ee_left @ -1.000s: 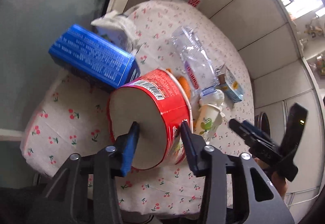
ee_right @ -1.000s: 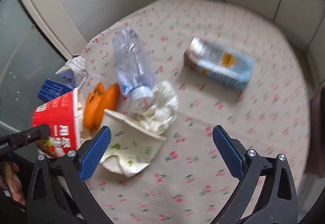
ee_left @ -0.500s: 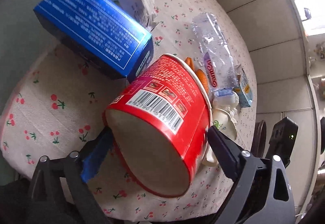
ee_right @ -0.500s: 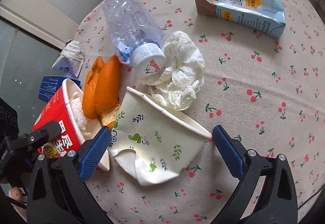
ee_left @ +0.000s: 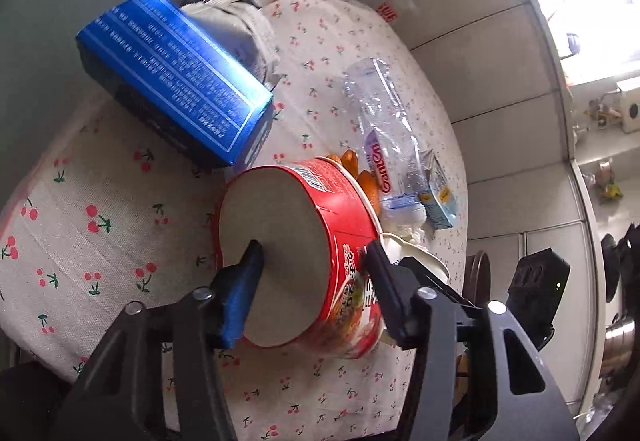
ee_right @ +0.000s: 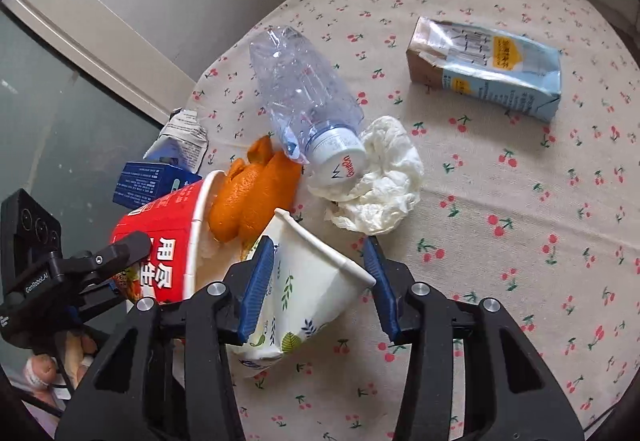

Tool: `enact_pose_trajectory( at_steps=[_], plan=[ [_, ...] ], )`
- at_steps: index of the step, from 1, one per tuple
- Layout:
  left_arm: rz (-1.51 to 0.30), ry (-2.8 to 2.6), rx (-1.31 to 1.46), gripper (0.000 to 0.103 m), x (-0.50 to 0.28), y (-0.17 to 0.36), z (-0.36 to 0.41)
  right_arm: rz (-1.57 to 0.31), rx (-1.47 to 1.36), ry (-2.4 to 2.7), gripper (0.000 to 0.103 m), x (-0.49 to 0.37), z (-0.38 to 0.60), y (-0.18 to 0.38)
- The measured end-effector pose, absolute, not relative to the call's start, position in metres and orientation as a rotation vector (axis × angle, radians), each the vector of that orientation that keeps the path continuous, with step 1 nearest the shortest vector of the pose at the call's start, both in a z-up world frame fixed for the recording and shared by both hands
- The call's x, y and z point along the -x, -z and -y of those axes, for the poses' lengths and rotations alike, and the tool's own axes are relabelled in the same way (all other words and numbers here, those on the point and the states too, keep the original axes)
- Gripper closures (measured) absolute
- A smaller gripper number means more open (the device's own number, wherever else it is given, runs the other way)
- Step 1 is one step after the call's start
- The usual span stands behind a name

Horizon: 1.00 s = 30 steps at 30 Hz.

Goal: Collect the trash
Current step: 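Grasp the red noodle cup with the left gripper while the right grasps the white paper cup, then carry both cups over the brown bin and open both grippers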

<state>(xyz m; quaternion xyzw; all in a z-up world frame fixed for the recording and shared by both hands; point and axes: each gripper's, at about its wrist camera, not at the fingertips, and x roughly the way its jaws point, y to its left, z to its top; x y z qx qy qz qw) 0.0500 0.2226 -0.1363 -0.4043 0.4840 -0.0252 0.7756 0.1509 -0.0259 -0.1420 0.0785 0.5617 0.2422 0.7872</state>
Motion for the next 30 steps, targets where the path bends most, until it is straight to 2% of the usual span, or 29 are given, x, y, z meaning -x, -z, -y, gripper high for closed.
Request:
enact_pose_trajectory(
  at_steps=[5, 10, 15, 16, 30],
  plan=[
    [-1.012, 0.065, 0.846, 0.067, -0.046, 0.125, -0.220, -1.187, -0.158, -0.532, 0.065, -0.142, 0.031, 0.135],
    [-0.959, 0.083, 0.811, 0.086, -0.043, 0.110, -0.218, -1.118, -0.160, -0.551, 0.068, -0.133, 0.038, 0.112],
    [-0.938, 0.092, 0.790, 0.091, -0.042, 0.101, -0.214, -1.067, -0.153, -0.552, 0.068, -0.128, 0.042, 0.095],
    [-0.933, 0.093, 0.790, 0.099, -0.041, 0.100, -0.213, -1.051, -0.145, -0.548, 0.068, -0.126, 0.044, 0.091],
    [-0.834, 0.137, 0.745, 0.102, -0.039, 0.049, -0.194, -0.888, -0.167, -0.555, 0.068, -0.112, 0.072, 0.035]
  ],
)
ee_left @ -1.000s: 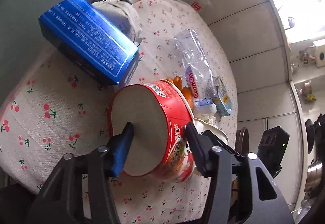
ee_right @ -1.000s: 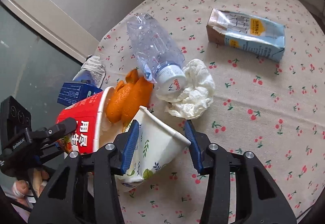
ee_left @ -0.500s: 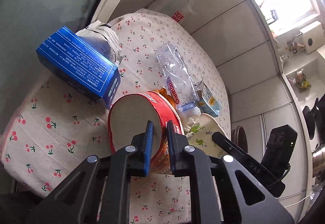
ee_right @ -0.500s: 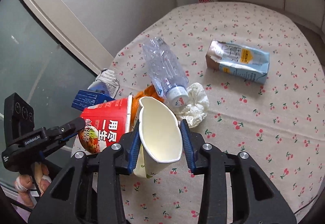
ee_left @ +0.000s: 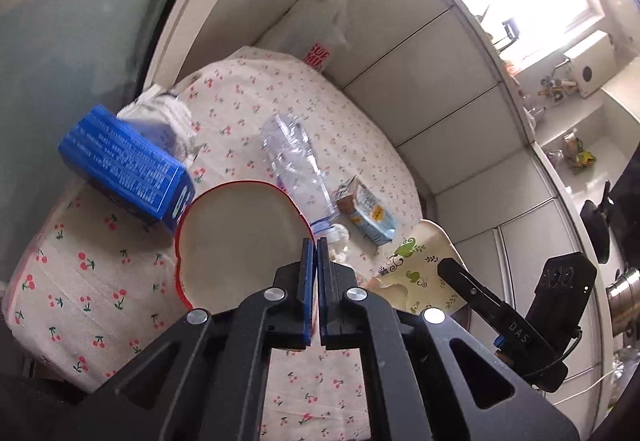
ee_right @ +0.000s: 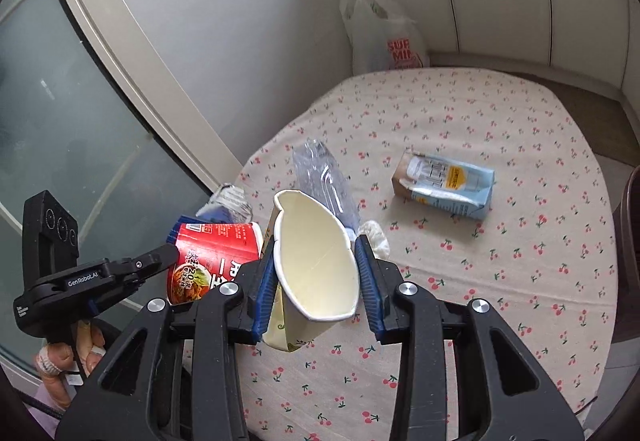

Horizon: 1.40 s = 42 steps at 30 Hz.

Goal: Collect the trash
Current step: 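Carry both cups over the brown bin and open both grippers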

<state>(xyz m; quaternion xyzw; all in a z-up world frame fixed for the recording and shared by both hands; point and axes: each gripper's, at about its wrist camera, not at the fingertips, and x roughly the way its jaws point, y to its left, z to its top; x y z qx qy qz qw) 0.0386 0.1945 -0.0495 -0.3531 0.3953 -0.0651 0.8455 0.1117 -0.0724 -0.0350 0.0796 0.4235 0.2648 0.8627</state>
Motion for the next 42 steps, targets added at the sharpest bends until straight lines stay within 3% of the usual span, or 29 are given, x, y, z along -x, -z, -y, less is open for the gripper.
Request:
enact_pose_trajectory(
  at_steps=[22, 42],
  plan=[
    [-0.715, 0.368, 0.619, 0.102, -0.099, -0.051, -0.093, -0.632, -0.255, -0.397, 0.068, -0.110, 0.171, -0.042],
    [-0.767, 0.653, 0.516, 0.102, -0.165, -0.071, 0.078, -0.526, -0.386, 0.053, 0.068, -0.124, 0.351, -0.042]
  ],
)
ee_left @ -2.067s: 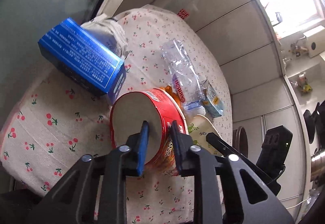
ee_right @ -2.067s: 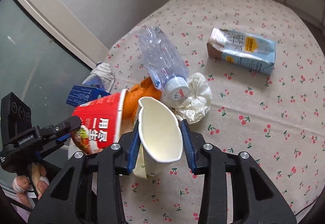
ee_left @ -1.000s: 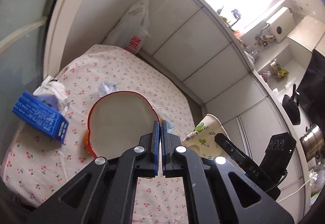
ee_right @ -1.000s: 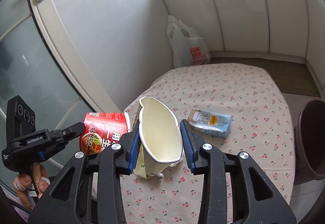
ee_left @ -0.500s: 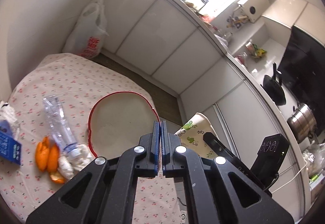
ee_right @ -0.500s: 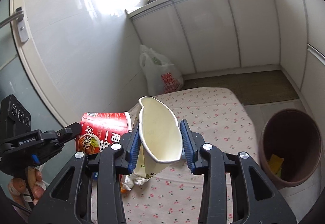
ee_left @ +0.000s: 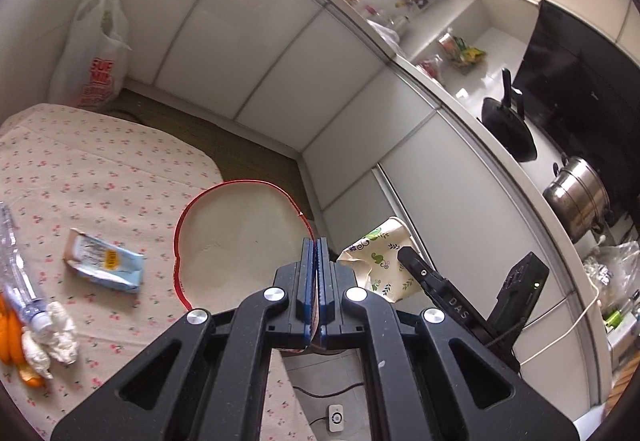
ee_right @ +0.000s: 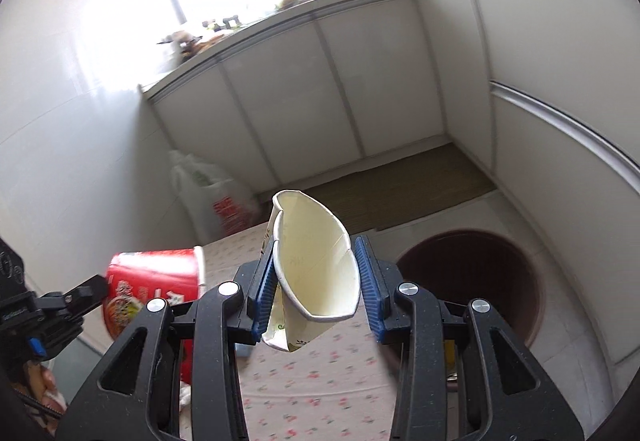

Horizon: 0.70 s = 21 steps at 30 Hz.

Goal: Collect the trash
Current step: 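Carry both cups over the brown bin and open both grippers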

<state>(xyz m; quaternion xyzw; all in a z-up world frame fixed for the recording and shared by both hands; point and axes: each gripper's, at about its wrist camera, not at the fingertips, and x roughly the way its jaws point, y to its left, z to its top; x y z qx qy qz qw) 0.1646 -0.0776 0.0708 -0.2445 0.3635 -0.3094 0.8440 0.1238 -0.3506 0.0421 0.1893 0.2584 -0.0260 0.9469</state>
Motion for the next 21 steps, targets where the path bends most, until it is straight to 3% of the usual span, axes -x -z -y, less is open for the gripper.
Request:
enact_pose_trajectory(
  at_steps=[8, 11, 13, 15, 21],
  plan=[
    [-0.802, 0.747, 0.466, 0.102, -0.185, -0.064, 0.152, -0.554, -0.344, 0.290, 0.066, -0.132, 0.412, -0.017],
    [-0.823, 0.777, 0.448, 0.102, -0.194, -0.056, 0.182, -0.583, -0.360, 0.354, 0.060, -0.134, 0.435, -0.008],
    [-0.838, 0.791, 0.438, 0.102, -0.199, -0.051, 0.200, -0.596, -0.385, 0.400, 0.038, -0.133, 0.453, -0.002],
    [-0.855, 0.804, 0.427, 0.102, -0.205, -0.044, 0.219, -0.585, -0.412, 0.441, 0.024, -0.128, 0.466, 0.001],
    [-0.903, 0.828, 0.396, 0.101, -0.216, -0.024, 0.264, -0.573, -0.473, 0.539, 0.015, -0.108, 0.503, 0.009]
  ],
)
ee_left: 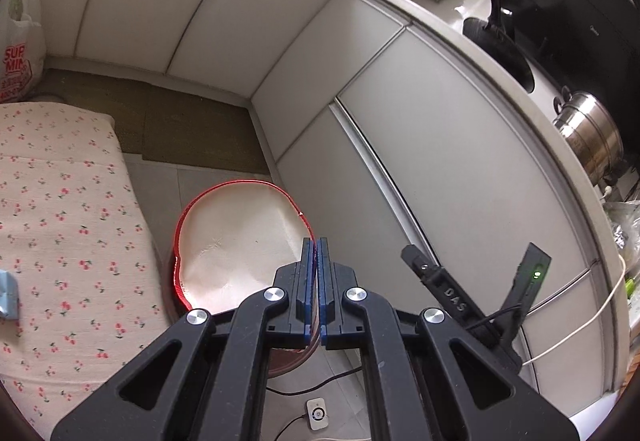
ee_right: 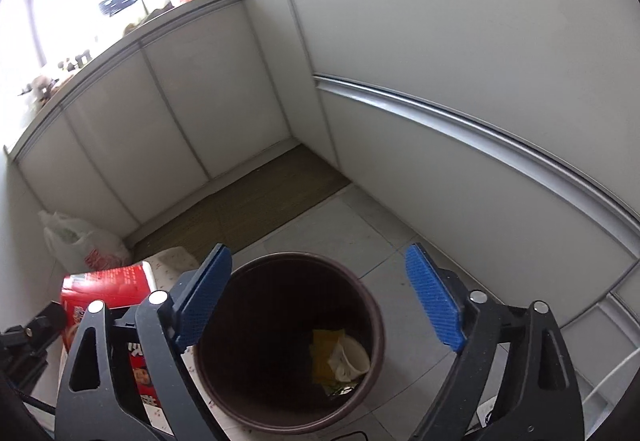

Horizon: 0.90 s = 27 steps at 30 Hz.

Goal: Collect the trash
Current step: 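Carry both cups over the brown bin and open both grippers, then move both open grippers back over the table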

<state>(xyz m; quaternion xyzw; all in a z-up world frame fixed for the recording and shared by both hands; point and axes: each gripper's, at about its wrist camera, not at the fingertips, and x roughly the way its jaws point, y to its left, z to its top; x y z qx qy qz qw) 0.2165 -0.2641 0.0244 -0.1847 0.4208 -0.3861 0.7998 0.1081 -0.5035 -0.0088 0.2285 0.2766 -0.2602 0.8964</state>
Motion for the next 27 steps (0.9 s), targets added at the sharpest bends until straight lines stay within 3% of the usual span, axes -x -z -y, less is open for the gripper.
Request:
enact_pose_trajectory(
  at_steps=[9, 15, 17, 19, 27],
  plan=[
    [-0.951, 0.840, 0.343, 0.101, -0.223, -0.006, 0.320, -0.566, -0.527, 0.641, 0.007, -0.091, 0.528, 0.013],
    [-0.951, 0.816, 0.302, 0.099, -0.225, -0.001, 0.339, -0.585, -0.505, 0.684, 0.007, -0.083, 0.532, 0.014],
    [-0.937, 0.801, 0.272, 0.090, -0.221, -0.001, 0.341, -0.589, -0.481, 0.695, 0.007, -0.081, 0.532, 0.015],
    [-0.934, 0.768, 0.276, 0.065, -0.219, 0.000, 0.338, -0.591, -0.460, 0.701, 0.007, -0.082, 0.530, 0.013],
    [-0.891, 0.636, 0.211, 0.059, -0.208, 0.001, 0.314, -0.597, -0.361, 0.673, 0.007, -0.085, 0.502, 0.008]
  ],
)
